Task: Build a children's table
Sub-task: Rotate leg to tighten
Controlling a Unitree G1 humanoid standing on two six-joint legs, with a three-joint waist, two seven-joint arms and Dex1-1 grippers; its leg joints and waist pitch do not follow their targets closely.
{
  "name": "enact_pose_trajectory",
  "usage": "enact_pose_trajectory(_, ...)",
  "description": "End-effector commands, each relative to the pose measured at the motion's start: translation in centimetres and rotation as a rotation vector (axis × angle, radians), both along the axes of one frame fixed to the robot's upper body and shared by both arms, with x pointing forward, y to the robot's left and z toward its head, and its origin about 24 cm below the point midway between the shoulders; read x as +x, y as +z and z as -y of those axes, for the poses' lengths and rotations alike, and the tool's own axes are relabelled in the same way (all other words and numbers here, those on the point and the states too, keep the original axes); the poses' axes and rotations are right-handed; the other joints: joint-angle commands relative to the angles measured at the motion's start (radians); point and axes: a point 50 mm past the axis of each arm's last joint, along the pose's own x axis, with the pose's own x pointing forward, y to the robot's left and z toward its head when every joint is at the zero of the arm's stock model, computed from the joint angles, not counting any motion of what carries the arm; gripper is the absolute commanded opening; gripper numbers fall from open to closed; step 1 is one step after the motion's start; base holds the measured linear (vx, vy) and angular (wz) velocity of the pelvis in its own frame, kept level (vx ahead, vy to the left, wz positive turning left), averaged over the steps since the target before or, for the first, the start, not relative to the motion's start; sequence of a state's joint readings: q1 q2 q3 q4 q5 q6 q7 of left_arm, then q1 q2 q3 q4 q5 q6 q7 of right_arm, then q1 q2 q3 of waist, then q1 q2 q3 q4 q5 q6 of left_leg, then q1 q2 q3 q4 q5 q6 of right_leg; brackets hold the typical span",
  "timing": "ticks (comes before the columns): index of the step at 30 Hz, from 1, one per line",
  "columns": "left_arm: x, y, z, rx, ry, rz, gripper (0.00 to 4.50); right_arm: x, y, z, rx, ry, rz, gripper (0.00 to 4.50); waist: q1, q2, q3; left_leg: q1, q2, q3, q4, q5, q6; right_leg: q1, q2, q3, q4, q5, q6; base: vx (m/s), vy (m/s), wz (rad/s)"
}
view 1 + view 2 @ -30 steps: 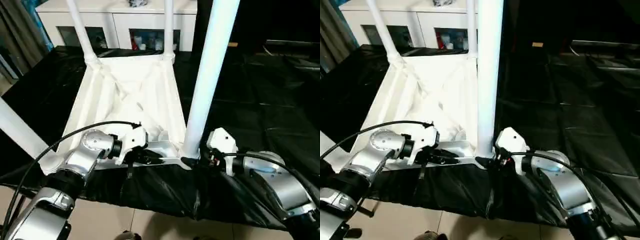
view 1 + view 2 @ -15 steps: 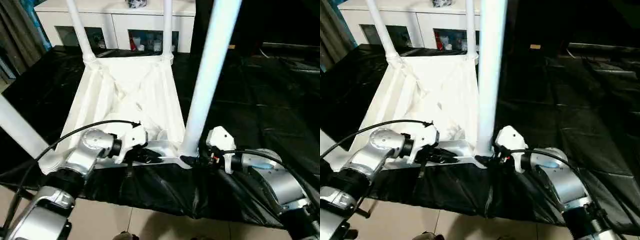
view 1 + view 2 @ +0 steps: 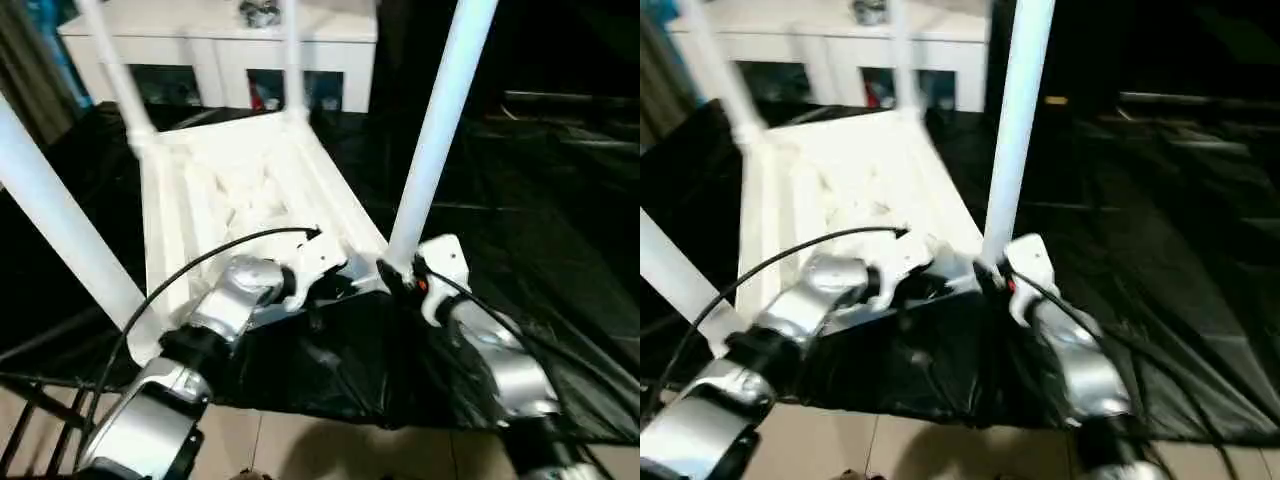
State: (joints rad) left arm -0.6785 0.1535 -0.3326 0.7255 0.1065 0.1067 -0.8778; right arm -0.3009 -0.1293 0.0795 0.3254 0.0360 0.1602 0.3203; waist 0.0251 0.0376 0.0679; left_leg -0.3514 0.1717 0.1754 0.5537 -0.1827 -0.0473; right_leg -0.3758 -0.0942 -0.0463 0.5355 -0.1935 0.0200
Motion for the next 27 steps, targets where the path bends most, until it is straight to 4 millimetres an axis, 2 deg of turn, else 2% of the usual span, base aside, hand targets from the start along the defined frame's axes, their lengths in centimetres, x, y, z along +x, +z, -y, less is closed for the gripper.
enact_pose_trajectory(1,-2.1,-1.7,3.8,0.031,-0.138,-0.062,0.0,-1.2,0.1,-6.3,0.098,0.26,-0.013,3.19,-0.013,0.003,-0.027,0.019,0.046,-0.04,-0.093,-0.578,-0.032,-0.002,-0.049,0.017,-0.089,-0.588,-0.086,0.0,0.0,0.0)
enact_pose_trajectory(2,-2.1,-1.7,3.5,0.031,-0.141,-0.066,0.0,-1.2,0.2,-6.0,0.114,0.252,-0.008,3.19,-0.013,0.002,-0.026,0.019,0.047,-0.039,-0.094,-0.583,-0.032,-0.003,-0.048,0.018,-0.088,-0.571,-0.093,0.0,0.0,0.0)
enact_pose_trajectory(3,-2.1,-1.7,3.2,0.032,-0.147,-0.066,0.0,-1.2,0.3,-5.6,0.131,0.257,-0.002,3.33,-0.011,-0.004,-0.028,0.019,0.047,-0.035,-0.094,-0.577,-0.028,-0.003,-0.049,0.023,-0.084,-0.529,-0.116,0.0,0.0,0.0)
enact_pose_trajectory(5,-2.0,-1.7,2.5,0.029,-0.147,-0.064,0.0,-1.3,0.6,-4.6,0.128,0.278,0.016,3.5,-0.008,0.0,-0.029,0.017,0.048,-0.032,-0.093,-0.56,-0.022,-0.003,-0.05,0.029,-0.08,-0.494,-0.133,0.0,0.0,0.0)
enact_pose_trajectory(8,-1.8,-1.5,1.5,0.006,-0.152,-0.067,0.0,-1.6,0.8,-3.0,0.101,0.334,0.027,3.76,-0.004,-0.004,-0.034,0.011,0.05,-0.025,-0.092,-0.511,-0.012,0.004,-0.049,0.034,-0.07,-0.412,-0.161,0.017,-0.002,0.0)
enact_pose_trajectory(9,-1.8,-1.3,1.2,-0.007,-0.172,-0.058,0.0,-1.7,0.9,-2.3,0.09,0.363,0.026,3.84,0.004,-0.006,-0.04,0.004,0.052,-0.018,-0.087,-0.434,0.011,0.011,-0.05,0.04,-0.06,-0.322,-0.189,0.055,-0.018,0.03)
enact_pose_trajectory(11,-1.7,-1.1,0.6,-0.022,-0.181,-0.069,0.0,-2.0,0.9,-1.2,0.054,0.417,0.017,4.02,0.008,-0.007,-0.044,-0.001,0.051,-0.01,-0.079,-0.345,0.037,0.017,-0.05,0.042,-0.049,-0.23,-0.221,0.027,-0.009,0.01)
enact_pose_trajectory(12,-1.9,-0.8,0.4,-0.038,-0.22,-0.059,0.0,-2.2,1.0,-0.7,0.04,0.446,0.008,4.02,0.01,-0.012,-0.043,0.0,0.05,-0.004,-0.074,-0.321,0.059,0.015,-0.051,0.041,-0.051,-0.237,-0.23,0.053,-0.042,0.07)
enact_pose_trajectory(14,-1.9,-0.4,-0.3,-0.051,-0.265,-0.054,0.0,-2.7,1.0,0.2,0.014,0.518,-0.013,4.02,0.011,-0.012,-0.044,0.0,0.05,-0.001,-0.07,-0.308,0.068,0.013,-0.052,0.043,-0.051,-0.263,-0.233,0.055,-0.047,0.08)
enact_pose_trajectory(16,-1.9,-0.1,-0.8,-0.052,-0.296,-0.042,0.0,-3.2,1.0,0.8,0.0,0.574,-0.033,4.02,0.021,-0.01,-0.047,-0.001,0.054,0.0,-0.064,-0.263,0.084,0.014,-0.051,0.044,-0.042,-0.228,-0.247,0.061,-0.054,0.08)
enact_pose_trajectory(18,-1.9,0.2,-1.5,-0.045,-0.336,-0.05,0.0,-3.9,0.9,1.3,-0.032,0.659,-0.063,4.02,0.028,-0.008,-0.053,-0.006,0.057,0.003,-0.057,-0.187,0.097,0.024,-0.049,0.039,-0.025,-0.117,-0.275,0.029,-0.023,0.02)
enact_pose_trajectory(20,-1.9,0.4,-2.0,-0.047,-0.364,-0.057,0.0,-4.2,0.8,1.7,-0.053,0.705,-0.082,4.02,0.032,-0.008,-0.055,-0.007,0.058,0.006,-0.053,-0.154,0.104,0.025,-0.046,0.035,-0.016,-0.065,-0.285,0.0,0.0,0.0)
enact_pose_trajectory(21,-1.9,0.5,-2.2,-0.048,-0.375,-0.061,0.0,-4.3,0.9,1.9,-0.055,0.72,-0.088,4.02,0.035,-0.006,-0.058,-0.007,0.06,0.009,-0.047,-0.112,0.116,0.026,-0.044,0.033,-0.005,0.014,-0.304,0.0,0.0,0.0)
enact_pose_trajectory(23,-2.2,0.6,-2.5,-0.054,-0.418,-0.078,0.0,-4.3,1.0,2.2,-0.068,0.744,-0.097,4.02,0.036,-0.009,-0.063,-0.01,0.057,0.011,-0.039,-0.082,0.128,0.027,-0.043,0.033,0.006,0.085,-0.317,0.0,0.0,0.0)
enact_pose_trajectory(24,-2.4,0.7,-2.6,-0.057,-0.44,-0.088,0.0,-4.3,1.0,2.4,-0.073,0.753,-0.101,4.02,0.038,-0.007,-0.065,-0.012,0.057,0.011,-0.036,-0.072,0.14,0.025,-0.043,0.032,0.011,0.107,-0.324,0.0,0.0,0.0)
enact_pose_trajectory(26,-2.5,0.7,-2.8,-0.054,-0.458,-0.099,0.0,-4.2,1.1,2.6,-0.075,0.763,-0.106,4.02,0.039,-0.004,-0.063,-0.012,0.059,0.012,-0.036,-0.084,0.147,0.022,-0.043,0.031,0.009,0.096,-0.326,0.0,0.0,0.0)
enact_pose_trajectory(27,-2.7,0.7,-3.0,-0.046,-0.481,-0.103,0.0,-4.2,1.2,2.8,-0.073,0.776,-0.113,4.02,0.038,-0.005,-0.056,-0.011,0.061,0.012,-0.042,-0.143,0.133,0.021,-0.044,0.03,0.0,0.009,-0.32,0.0,0.0,0.0)
